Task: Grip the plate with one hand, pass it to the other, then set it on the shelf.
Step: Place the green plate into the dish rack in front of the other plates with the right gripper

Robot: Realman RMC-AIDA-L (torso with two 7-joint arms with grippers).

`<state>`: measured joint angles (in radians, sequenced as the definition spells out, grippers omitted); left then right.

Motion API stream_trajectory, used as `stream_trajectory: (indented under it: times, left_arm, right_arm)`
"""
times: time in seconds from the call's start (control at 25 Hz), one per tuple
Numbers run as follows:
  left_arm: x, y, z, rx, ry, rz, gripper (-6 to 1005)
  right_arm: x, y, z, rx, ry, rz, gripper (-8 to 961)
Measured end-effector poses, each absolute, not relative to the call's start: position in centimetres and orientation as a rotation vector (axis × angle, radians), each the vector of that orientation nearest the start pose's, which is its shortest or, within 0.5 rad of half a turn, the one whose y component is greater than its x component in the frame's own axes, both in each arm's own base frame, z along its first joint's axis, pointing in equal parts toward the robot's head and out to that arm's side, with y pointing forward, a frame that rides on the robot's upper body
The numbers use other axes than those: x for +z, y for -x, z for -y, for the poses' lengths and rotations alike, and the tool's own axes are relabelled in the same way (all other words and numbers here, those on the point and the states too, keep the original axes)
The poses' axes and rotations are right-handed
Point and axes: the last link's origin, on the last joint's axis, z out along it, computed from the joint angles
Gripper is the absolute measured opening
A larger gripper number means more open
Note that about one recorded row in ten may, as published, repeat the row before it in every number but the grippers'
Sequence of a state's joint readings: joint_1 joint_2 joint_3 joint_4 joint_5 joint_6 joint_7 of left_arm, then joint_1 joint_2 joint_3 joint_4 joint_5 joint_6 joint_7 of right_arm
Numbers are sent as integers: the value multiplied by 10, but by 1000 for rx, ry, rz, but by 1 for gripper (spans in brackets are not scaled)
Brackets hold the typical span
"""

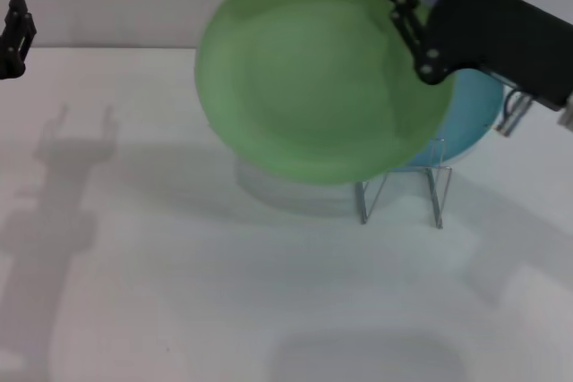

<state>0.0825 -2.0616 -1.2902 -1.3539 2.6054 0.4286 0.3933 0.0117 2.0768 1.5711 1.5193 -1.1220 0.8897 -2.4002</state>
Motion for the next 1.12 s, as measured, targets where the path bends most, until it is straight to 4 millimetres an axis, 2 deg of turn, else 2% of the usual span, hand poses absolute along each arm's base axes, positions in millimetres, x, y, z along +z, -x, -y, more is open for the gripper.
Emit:
stream_trajectory:
  times: [0.32,0.64,1.12]
  left_arm:
    - [43,242,-325,-559,1546,428,684]
    - [34,240,-328,-553,1578,423,691]
    - [23,237,-328,-568,1593,400,701]
  right_arm:
    - [66,-168,-298,791,2063,451,38]
    - [83,-185,-297,821,2026,524,39]
    - [95,-205,-323,770,1958,533,38]
